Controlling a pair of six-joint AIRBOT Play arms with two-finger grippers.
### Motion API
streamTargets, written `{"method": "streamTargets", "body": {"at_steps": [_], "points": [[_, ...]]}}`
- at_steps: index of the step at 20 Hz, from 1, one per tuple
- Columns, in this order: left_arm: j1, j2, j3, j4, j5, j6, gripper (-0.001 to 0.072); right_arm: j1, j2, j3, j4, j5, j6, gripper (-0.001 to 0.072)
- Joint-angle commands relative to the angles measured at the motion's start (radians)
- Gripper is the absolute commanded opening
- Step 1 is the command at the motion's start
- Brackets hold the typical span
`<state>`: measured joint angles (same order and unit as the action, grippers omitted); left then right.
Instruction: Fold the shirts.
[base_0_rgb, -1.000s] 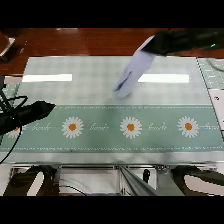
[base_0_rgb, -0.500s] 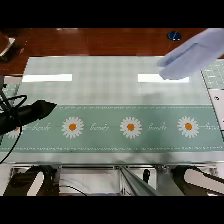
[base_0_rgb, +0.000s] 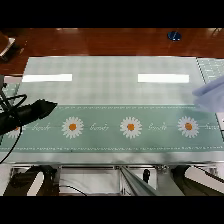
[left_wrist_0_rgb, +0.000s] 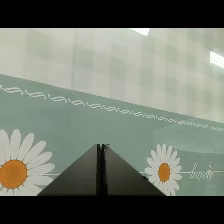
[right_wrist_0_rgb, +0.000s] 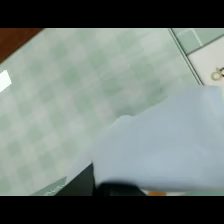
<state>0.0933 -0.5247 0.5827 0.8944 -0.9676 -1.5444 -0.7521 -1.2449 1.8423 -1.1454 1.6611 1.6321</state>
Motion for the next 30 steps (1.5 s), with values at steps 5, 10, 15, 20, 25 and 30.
{"method": "streamTargets", "body": {"at_steps": [5,10,15,20,25,30], "points": [[0.0,0.0,0.0,-0.006,0.064,0.006,0.0018,-0.19,0.224,-0.407,-0.231,0.032,0.016,0.0019],[0.0,0.0,0.0,-0.005,0.079,0.006,0.0018,-0.289,0.401,-0.709,-0.553,0.013,0.075,0.0019],[0.0,-0.001,0.0,-0.005,0.113,0.013,0.0018,-0.289,0.535,-0.962,-0.746,0.0,0.143,0.0392],[0.0,-0.007,0.011,-0.005,0.225,0.025,0.0018,-0.2,0.535,-0.898,-0.767,-0.123,0.104,0.04],[-0.039,-0.196,0.348,-0.006,0.213,0.078,0.0018,-0.037,0.443,-0.646,-0.269,-0.397,0.018,0.002],[-0.311,-0.367,0.566,0.115,0.1,0.209,0.0017,0.401,0.342,-0.675,0.011,-0.446,-0.28,0.002]]}}
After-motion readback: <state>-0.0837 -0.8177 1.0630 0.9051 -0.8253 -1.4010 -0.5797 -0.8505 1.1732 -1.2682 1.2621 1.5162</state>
